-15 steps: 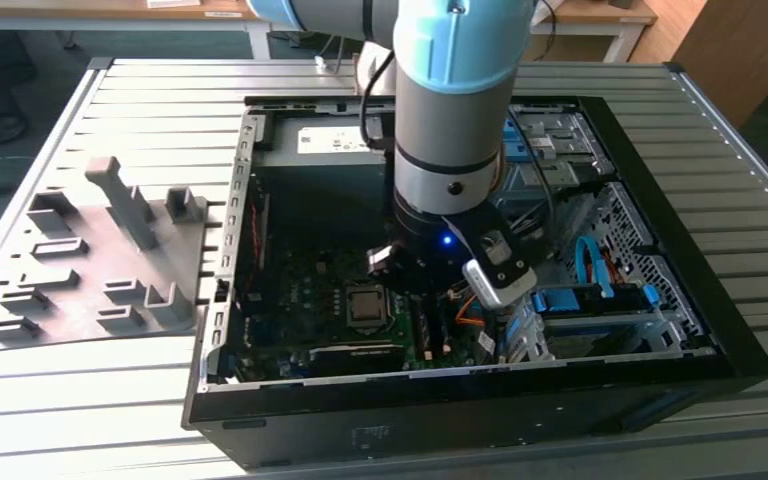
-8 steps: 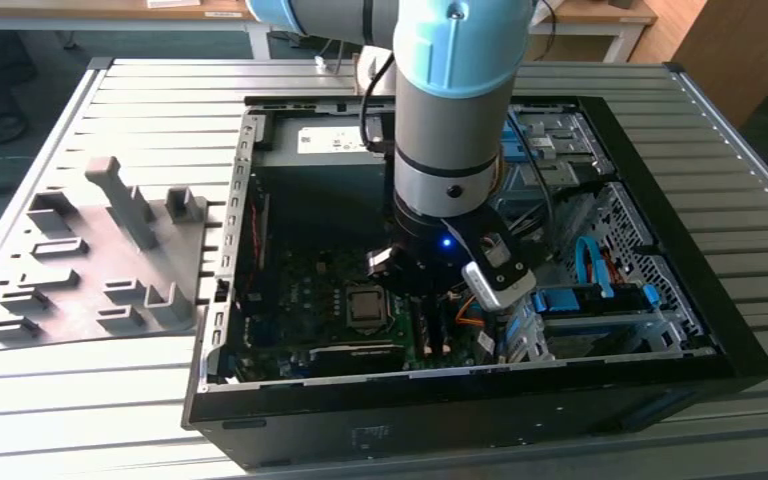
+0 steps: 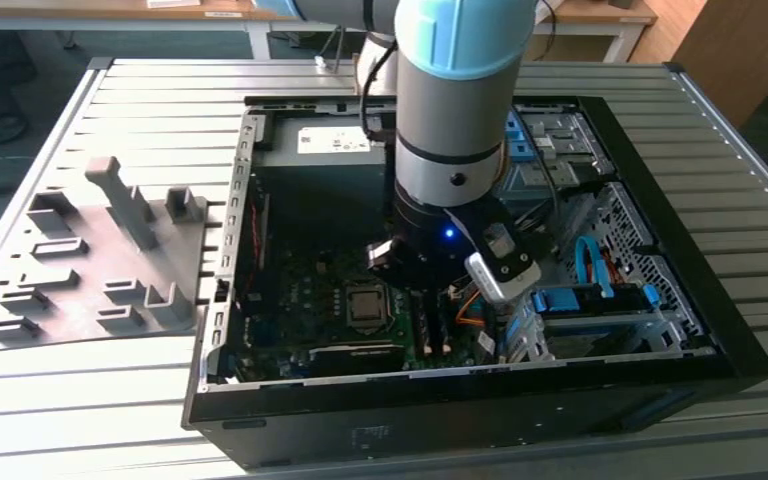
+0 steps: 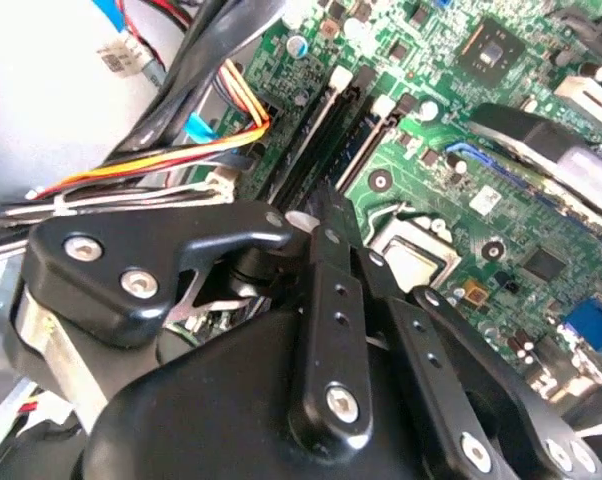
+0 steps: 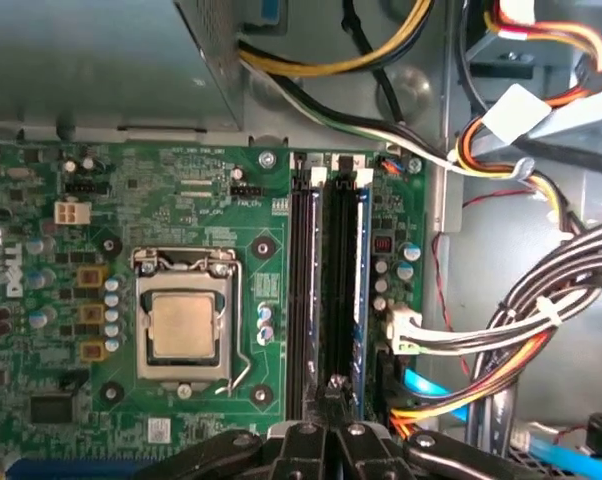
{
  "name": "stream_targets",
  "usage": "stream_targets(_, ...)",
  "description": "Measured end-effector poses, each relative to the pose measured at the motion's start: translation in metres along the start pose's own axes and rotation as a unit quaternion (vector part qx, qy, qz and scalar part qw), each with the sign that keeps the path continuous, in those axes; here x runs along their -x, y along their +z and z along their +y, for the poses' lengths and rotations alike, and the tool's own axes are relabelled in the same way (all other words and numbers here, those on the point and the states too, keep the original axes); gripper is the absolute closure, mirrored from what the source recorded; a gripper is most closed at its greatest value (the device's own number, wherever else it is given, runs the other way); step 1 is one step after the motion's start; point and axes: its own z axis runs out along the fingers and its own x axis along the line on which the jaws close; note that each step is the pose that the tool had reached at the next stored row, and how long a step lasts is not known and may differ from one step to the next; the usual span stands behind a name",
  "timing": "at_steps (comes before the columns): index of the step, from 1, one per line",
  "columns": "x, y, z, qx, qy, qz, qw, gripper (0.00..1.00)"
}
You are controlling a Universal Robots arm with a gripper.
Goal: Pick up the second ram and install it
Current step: 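Press down the second ram until it locks into place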
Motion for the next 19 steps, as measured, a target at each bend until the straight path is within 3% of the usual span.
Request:
stream_targets(9, 0.0003, -0.0022, 0.0353, -0.0009, 0.0, 0.0001, 1.0, 0.9)
stream_targets(11, 0.0004, -0.0046, 0.0353, -0.001, 0.0, 0.0001, 1.0, 0.9)
stream_targets(17, 0.0016, -0.0303, 0.0336, -0.001, 0.0, 0.0, 1.0, 0.9)
stream_targets(19, 0.0018, -0.0346, 0.0333, -0.001, 0.0, 0.0001, 1.0, 0.9)
